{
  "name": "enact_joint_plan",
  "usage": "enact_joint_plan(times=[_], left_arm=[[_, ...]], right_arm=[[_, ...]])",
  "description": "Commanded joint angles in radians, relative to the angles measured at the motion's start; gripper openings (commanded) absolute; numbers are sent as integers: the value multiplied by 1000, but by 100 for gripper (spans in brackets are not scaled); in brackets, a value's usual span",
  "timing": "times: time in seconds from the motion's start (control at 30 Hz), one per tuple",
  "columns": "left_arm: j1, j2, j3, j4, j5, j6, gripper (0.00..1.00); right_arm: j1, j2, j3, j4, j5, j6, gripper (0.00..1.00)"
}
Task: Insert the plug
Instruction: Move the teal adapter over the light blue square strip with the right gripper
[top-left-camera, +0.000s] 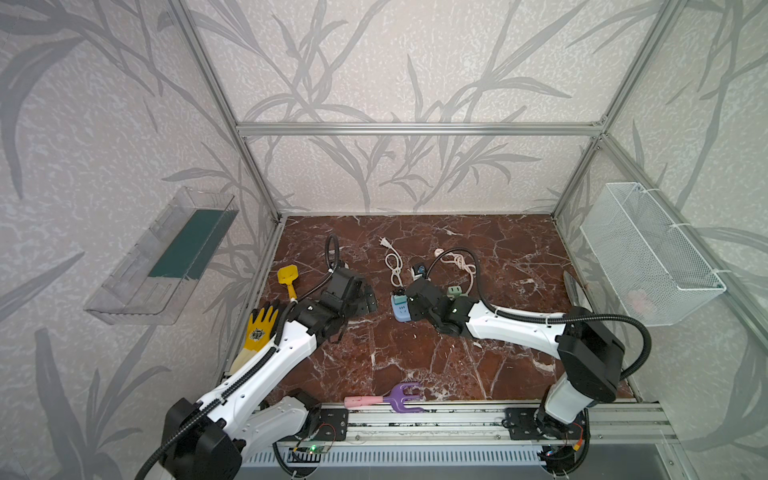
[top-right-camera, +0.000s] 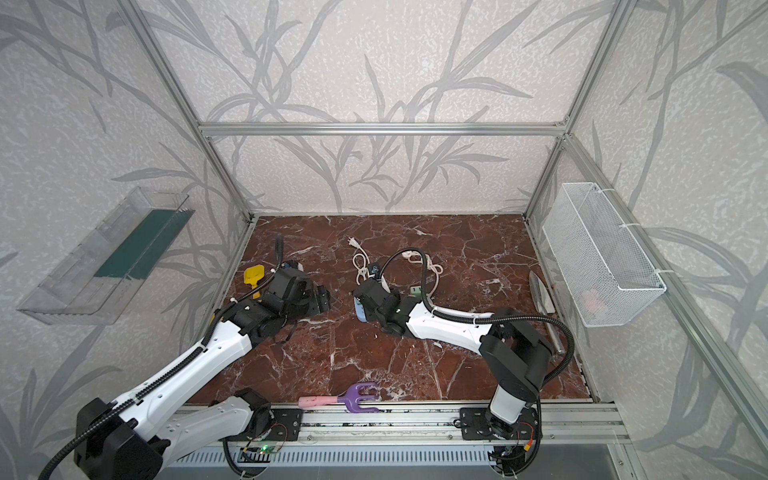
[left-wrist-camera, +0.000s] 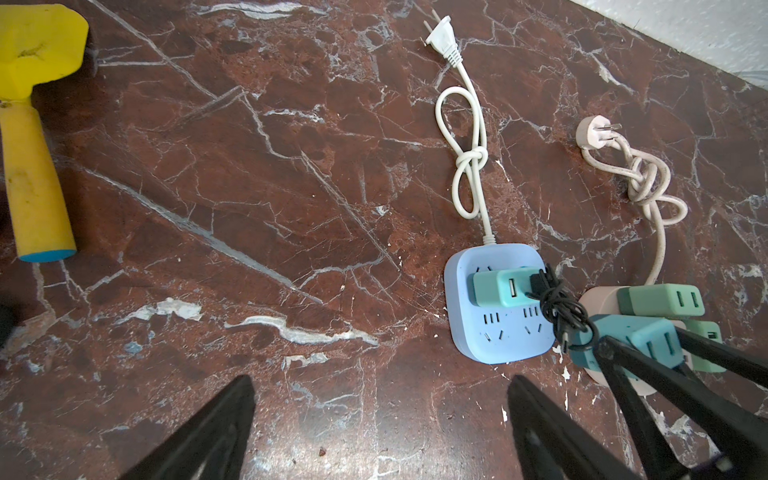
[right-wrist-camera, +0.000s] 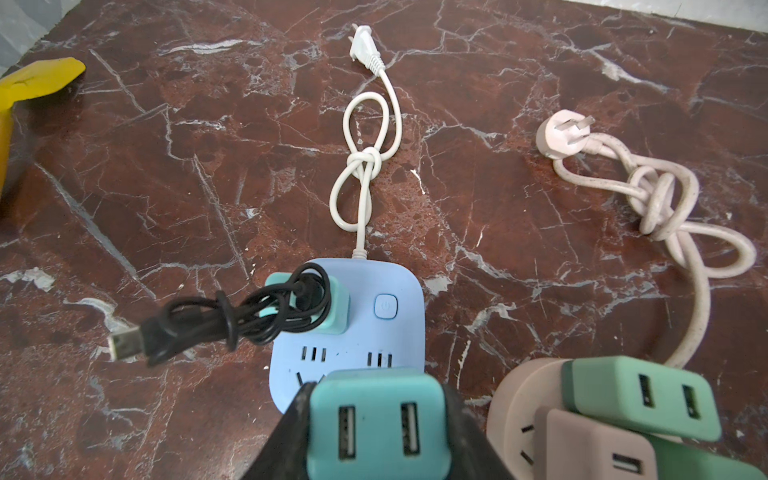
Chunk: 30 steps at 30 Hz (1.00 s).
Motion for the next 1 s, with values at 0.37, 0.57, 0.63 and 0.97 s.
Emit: enact_joint_plan(times=[0.37,0.57,0.63,0.97], left_arm=[[-3,0,-40,46,-8,-15,94],[-4,7,-38,51,-2,-8,93],[-3,10,-35,49,-2,-5,93],[-3,32,-40,63,12,-3,93]], right_arm=[[-25,67,3,86,41,28,0],[-37,77,-6,103,27,21,0],[-38,82,-9,107,24,20,0],[-39,102,-12,104,15,23,0]])
